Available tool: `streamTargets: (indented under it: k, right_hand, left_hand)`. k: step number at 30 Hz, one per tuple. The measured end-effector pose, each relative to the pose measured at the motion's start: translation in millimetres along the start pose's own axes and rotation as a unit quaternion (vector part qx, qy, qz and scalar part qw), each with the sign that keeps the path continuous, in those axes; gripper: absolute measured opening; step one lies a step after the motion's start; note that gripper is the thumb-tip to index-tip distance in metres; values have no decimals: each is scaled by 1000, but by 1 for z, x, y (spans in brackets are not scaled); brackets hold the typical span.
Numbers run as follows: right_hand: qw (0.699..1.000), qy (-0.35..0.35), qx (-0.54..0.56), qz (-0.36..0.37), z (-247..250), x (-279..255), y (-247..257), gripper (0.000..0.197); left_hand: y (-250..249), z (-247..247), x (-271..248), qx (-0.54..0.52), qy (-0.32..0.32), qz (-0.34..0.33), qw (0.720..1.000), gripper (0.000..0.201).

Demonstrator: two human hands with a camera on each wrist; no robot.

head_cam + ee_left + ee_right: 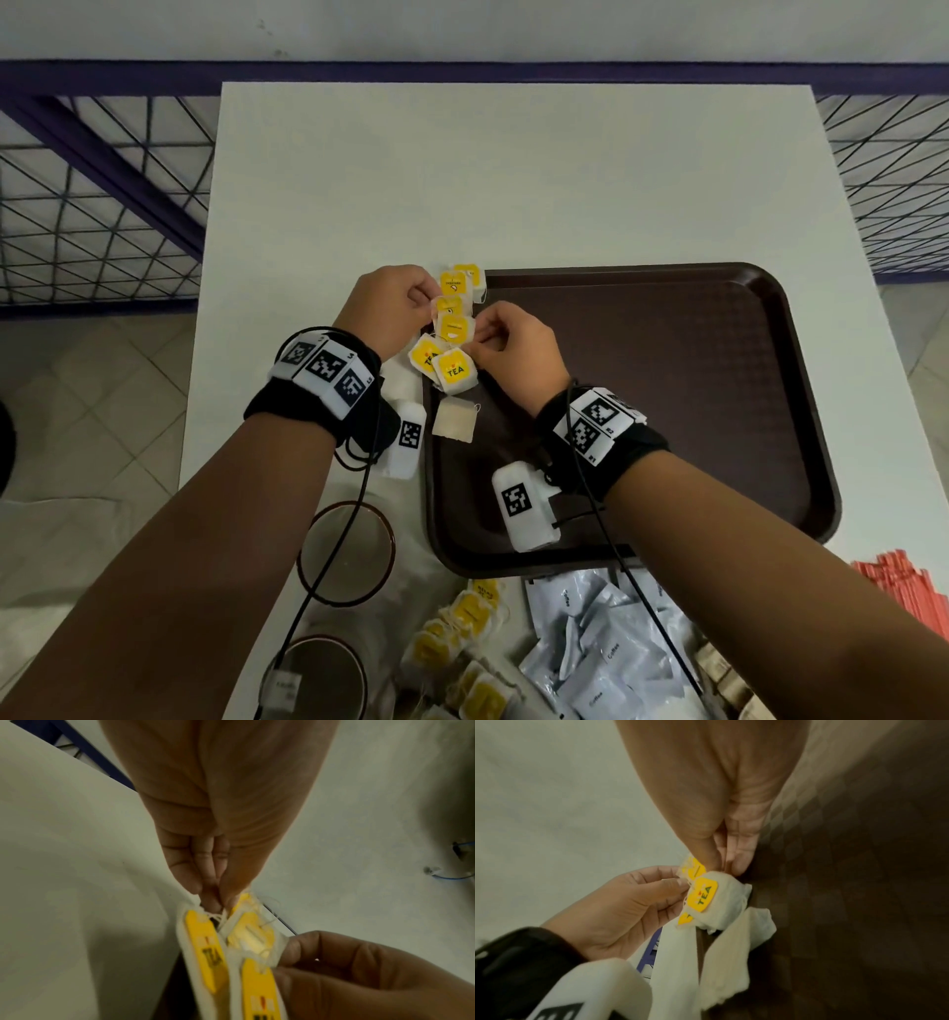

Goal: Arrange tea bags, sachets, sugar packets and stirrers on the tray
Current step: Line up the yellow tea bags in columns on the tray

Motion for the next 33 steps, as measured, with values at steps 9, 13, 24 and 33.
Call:
streamTargets:
  k: [9,13,24,33]
  right_hand:
    - [999,-11,-38,10,6,17,7,23]
    - [998,4,-59,29,2,16,8,23]
    - [997,-15,-74,21,8,32,12,30]
    - [998,-52,-19,-1,10,13,3,19]
  left_hand:
    - [12,6,4,-36,-33,31,998,26]
    - [9,3,7,-45,-29,15,998,36]
    - [8,-2,9,-7,-11,4,1000,9]
    - [8,-2,5,-13,-43,32,998,12]
Point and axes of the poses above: each hand's wrist, its own x-axis towards the middle knuckle, its own z-axis out of the back of the hand, y = z × x, the point moved 5 cm from there along x, towards the middle knuckle, and after that the axes turned 10 degrees about -z, right-handed, at the moved point
